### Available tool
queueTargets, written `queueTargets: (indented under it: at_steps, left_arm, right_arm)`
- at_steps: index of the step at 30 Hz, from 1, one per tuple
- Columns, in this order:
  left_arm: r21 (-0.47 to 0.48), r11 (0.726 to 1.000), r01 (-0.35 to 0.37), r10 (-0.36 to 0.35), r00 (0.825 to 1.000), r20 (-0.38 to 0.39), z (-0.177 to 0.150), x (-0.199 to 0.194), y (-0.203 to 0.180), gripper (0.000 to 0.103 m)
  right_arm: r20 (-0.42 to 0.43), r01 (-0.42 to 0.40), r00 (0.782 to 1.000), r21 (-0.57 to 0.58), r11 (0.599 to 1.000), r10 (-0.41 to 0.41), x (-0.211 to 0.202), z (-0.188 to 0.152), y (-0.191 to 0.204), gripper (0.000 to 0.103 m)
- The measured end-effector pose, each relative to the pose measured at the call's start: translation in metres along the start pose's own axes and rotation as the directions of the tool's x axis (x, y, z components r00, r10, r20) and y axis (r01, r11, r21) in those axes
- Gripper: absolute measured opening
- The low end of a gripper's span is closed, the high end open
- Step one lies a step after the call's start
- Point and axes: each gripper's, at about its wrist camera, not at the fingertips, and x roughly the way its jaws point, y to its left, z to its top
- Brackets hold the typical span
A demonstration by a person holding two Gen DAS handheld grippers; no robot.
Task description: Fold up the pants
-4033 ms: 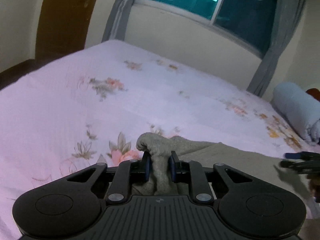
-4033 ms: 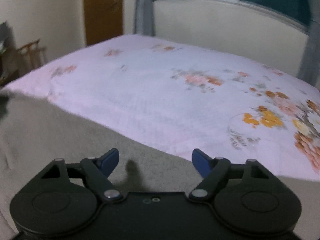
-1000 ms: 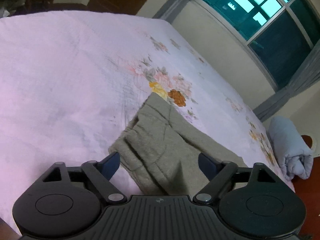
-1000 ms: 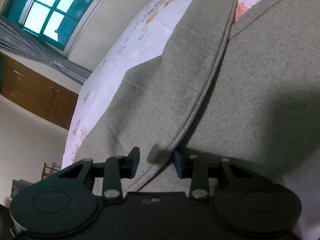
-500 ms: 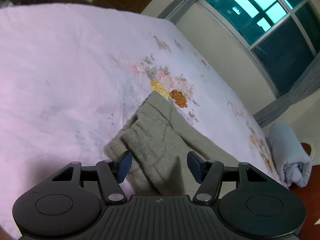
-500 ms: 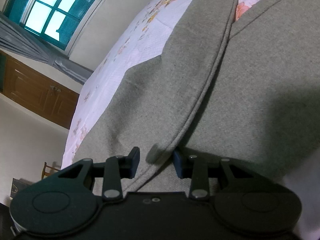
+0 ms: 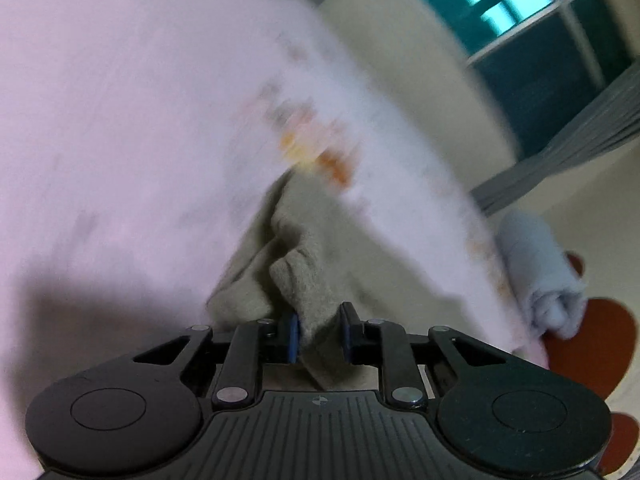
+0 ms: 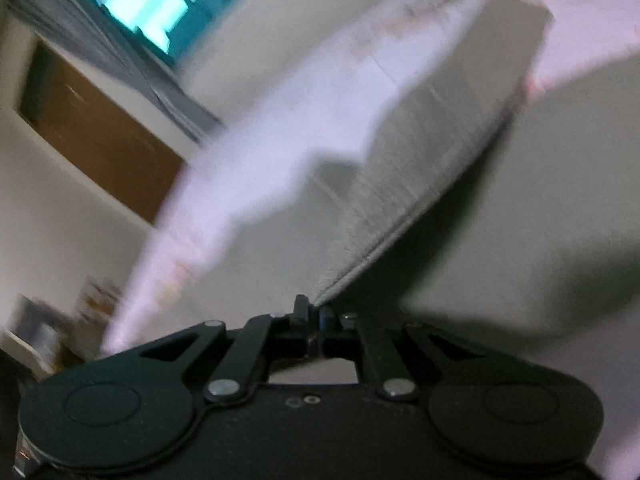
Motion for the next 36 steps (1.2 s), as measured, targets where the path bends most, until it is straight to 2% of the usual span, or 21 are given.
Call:
queueTargets:
  at_steps: [1, 3, 7, 9, 11, 13, 15, 16, 17, 18, 21, 25, 27, 30, 32, 34, 36]
  left_arm:
    - [-0.02, 1.0, 0.011, -0.01, 1.0, 0.009, -0.003, 0.001, 0.004, 0.021]
    - [-0.022, 1.0, 0.015, -0.015, 1.0, 0.025, -0.004, -0.004, 0.002, 0.021]
    - [0.036, 0.999, 0.04, -0.042, 0.997, 0.063, 0.0, -0.016, -0.01, 0.021]
    - [0.07, 0.997, -0.019, 0.016, 0.999, 0.039, 0.001, -0.01, -0.01, 0.021]
    - [0.047, 0.999, -0.027, 0.026, 1.0, 0.011, -0.004, 0.0, 0.002, 0.024]
    - [0.022, 1.0, -0.005, 0.004, 1.0, 0.022, -0.002, -0.005, 0.005, 0.028]
    - [0.05, 0.998, -0.025, 0.023, 0.999, 0.046, -0.002, -0.017, -0.004, 0.047]
    - [0.077, 0.994, -0.077, 0.071, 0.995, 0.074, -0.004, -0.027, -0.011, 0.079]
    - [0.112, 0.983, -0.146, 0.132, 0.983, 0.127, -0.007, -0.039, -0.02, 0.096]
    - [0.153, 0.968, -0.2, 0.169, 0.967, 0.193, -0.013, -0.052, -0.03, 0.097]
    - [0.23, 0.938, -0.259, 0.201, 0.948, 0.247, -0.031, -0.067, -0.061, 0.097]
    - [0.283, 0.926, -0.25, 0.169, 0.945, 0.281, -0.061, -0.052, -0.11, 0.097]
    - [0.302, 0.913, -0.276, 0.189, 0.939, 0.287, -0.08, -0.033, -0.136, 0.097]
    - [0.3, 0.871, -0.39, 0.296, 0.902, 0.313, -0.101, 0.004, -0.163, 0.097]
    - [0.287, 0.847, -0.448, 0.348, 0.875, 0.336, -0.11, 0.013, -0.167, 0.097]
    - [0.244, 0.843, -0.48, 0.383, 0.853, 0.354, -0.109, 0.015, -0.162, 0.097]
    - [0.221, 0.842, -0.492, 0.403, 0.846, 0.349, -0.105, 0.021, -0.158, 0.097]
  right_arm:
    - [-0.022, 0.009, 1.0, 0.033, 0.999, -0.009, 0.009, -0.005, -0.009, 0.0]
    - [0.001, -0.009, 1.0, 0.082, 0.997, 0.009, 0.011, -0.008, -0.015, 0.0]
    - [0.037, -0.029, 0.999, 0.052, 0.998, 0.027, 0.002, -0.003, -0.003, 0.0]
    - [0.044, -0.044, 0.998, 0.051, 0.998, 0.042, 0.0, -0.002, -0.004, 0.0]
    - [-0.009, 0.006, 1.0, 0.05, 0.999, -0.005, 0.016, -0.007, -0.015, 0.0]
    - [-0.019, -0.019, 1.0, 0.097, 0.995, 0.021, 0.02, -0.007, -0.026, 0.0]
    - [-0.004, -0.04, 0.999, 0.129, 0.991, 0.041, 0.008, -0.001, -0.029, 0.017]
    - [0.037, -0.025, 0.999, 0.111, 0.994, 0.021, -0.006, 0.001, -0.027, 0.035]
    - [0.072, -0.011, 0.997, 0.09, 0.996, 0.004, -0.019, 0.004, -0.026, 0.049]
    - [0.1, -0.007, 0.995, 0.072, 0.997, -0.001, -0.031, 0.008, -0.027, 0.052]
    - [0.164, 0.021, 0.986, 0.014, 1.0, -0.023, -0.067, 0.017, -0.031, 0.054]
    - [0.253, 0.029, 0.967, 0.023, 0.999, -0.034, -0.11, 0.037, -0.053, 0.054]
    - [0.291, 0.023, 0.956, 0.065, 0.998, -0.041, -0.121, 0.049, -0.067, 0.054]
    - [0.341, 0.042, 0.937, 0.109, 0.993, -0.077, -0.137, 0.071, -0.094, 0.054]
    - [0.349, 0.026, 0.933, 0.168, 0.985, -0.084, -0.137, 0.084, -0.116, 0.052]
    - [0.361, 0.007, 0.928, 0.231, 0.973, -0.092, -0.136, 0.1, -0.138, 0.049]
    - [0.363, -0.019, 0.927, 0.285, 0.958, -0.09, -0.126, 0.12, -0.162, 0.044]
